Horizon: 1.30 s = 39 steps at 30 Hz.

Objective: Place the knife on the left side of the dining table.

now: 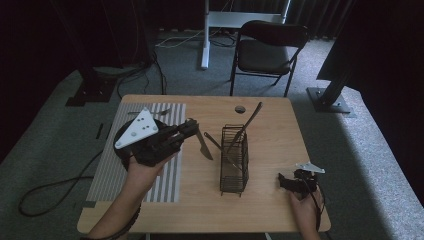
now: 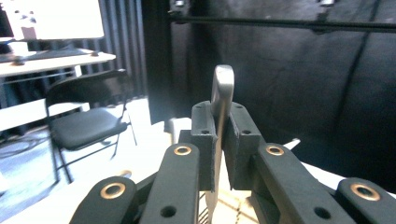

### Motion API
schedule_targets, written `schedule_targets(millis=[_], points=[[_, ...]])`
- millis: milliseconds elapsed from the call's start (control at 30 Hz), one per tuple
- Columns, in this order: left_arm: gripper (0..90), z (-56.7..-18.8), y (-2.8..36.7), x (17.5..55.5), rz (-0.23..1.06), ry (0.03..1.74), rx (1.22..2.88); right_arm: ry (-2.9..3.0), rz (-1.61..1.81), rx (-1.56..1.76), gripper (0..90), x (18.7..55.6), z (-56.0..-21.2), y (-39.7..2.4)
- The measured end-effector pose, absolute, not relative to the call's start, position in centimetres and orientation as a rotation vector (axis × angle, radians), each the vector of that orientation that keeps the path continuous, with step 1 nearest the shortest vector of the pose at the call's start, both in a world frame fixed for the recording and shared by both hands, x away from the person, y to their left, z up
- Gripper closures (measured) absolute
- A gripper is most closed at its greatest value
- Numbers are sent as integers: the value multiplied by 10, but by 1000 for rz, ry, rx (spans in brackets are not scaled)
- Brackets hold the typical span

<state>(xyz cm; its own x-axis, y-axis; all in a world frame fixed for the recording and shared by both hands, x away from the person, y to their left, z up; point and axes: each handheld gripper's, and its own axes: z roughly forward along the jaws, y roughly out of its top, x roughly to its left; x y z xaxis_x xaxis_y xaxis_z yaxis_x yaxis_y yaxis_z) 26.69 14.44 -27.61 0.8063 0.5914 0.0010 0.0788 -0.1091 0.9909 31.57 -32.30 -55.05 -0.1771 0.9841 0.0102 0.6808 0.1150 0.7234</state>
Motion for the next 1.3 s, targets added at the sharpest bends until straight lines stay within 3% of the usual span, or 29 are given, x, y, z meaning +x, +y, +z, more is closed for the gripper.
schedule_targets(millis=[467,667,1300], points=[[838,-314,191,284,547,761,1624,1916,832,1612,119,316,-551,-323],[838,-353,212,297,553,898,1625,1915,832,1611,119,316,-551,-323],[837,-403,212,325,546,1034,1683,1915,832,1612,120,316,-551,-323]])
